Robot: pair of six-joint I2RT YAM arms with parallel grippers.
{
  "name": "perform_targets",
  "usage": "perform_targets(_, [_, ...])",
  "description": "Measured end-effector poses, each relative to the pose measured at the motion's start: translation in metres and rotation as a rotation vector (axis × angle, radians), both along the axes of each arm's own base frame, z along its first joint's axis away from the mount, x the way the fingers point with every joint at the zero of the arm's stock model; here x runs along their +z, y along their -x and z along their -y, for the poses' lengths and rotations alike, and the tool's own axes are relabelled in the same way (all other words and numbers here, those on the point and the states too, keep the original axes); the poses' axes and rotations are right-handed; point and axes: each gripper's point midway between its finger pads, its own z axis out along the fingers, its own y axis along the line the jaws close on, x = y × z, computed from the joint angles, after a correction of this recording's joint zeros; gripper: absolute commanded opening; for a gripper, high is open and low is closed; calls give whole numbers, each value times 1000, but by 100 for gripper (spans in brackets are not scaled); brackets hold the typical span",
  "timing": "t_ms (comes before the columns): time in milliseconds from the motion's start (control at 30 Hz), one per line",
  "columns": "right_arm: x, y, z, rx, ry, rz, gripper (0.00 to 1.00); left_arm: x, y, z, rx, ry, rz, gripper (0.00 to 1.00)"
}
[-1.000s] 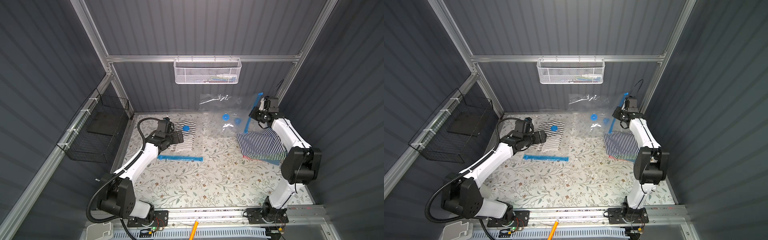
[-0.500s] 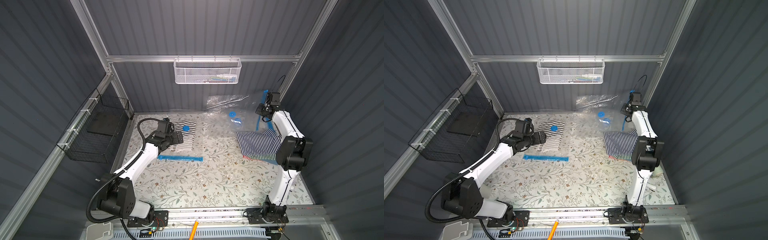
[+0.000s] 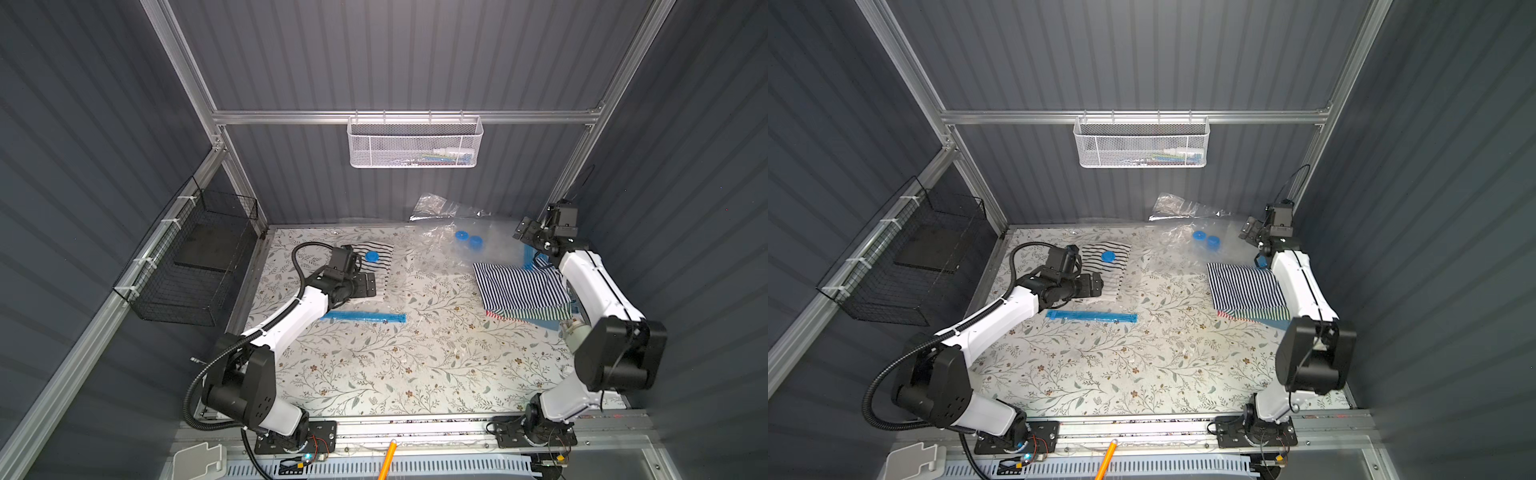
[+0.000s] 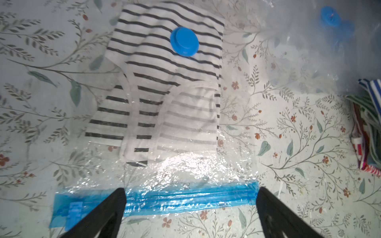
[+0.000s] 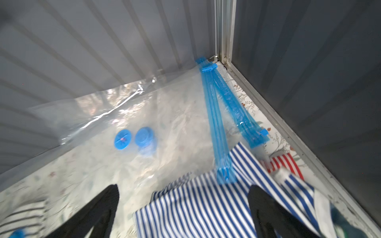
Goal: Take the tank top out of the vacuum bag
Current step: Place the vacuum bag inside the vacuum bag, then adjust the vacuum bag at the center of the board.
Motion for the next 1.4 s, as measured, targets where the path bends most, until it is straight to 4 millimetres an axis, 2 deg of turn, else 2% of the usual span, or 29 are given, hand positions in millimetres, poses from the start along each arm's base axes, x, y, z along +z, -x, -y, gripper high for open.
perform_targets(67, [9, 18, -17, 35, -47, 50, 99, -16, 6, 11, -37, -31, -35, 100])
perform_targets(133, [4, 36, -38, 88, -109, 73, 99, -31, 10, 20, -65, -60, -67, 100])
perform_targets(300, [-42, 75, -89, 228, -271, 2, 99, -52, 13, 37, -133, -138, -99, 100])
perform_targets(400, [-65, 96, -117, 304, -338, -57, 99, -57, 9, 37, -137, -198, -103, 100])
perform_targets(567, [-76, 125, -151, 412, -412, -85, 99, -71, 4, 27, -114, -297, -129, 100])
perform_targets(667, [-75, 137, -158, 442, -437, -84, 99, -84, 9, 23, -115, -350, -161, 100])
perform_targets(800, [-70, 145, -161, 461, -459, -65, 99, -88, 20, 32, -148, -372, -175, 99])
perform_targets(967, [-68, 148, -163, 467, -473, -62, 99, -93, 28, 43, -186, -357, -191, 97])
perform_targets(1100, [-68, 149, -163, 465, -482, -64, 99, -107, 37, 55, -223, -338, -234, 95])
perform_targets(1233, [-67, 150, -163, 464, -483, -62, 99, -110, 36, 75, -249, -277, -241, 91])
perform_targets(1400, [-64, 152, -162, 465, -481, -53, 99, -109, 27, 95, -271, -237, -223, 91])
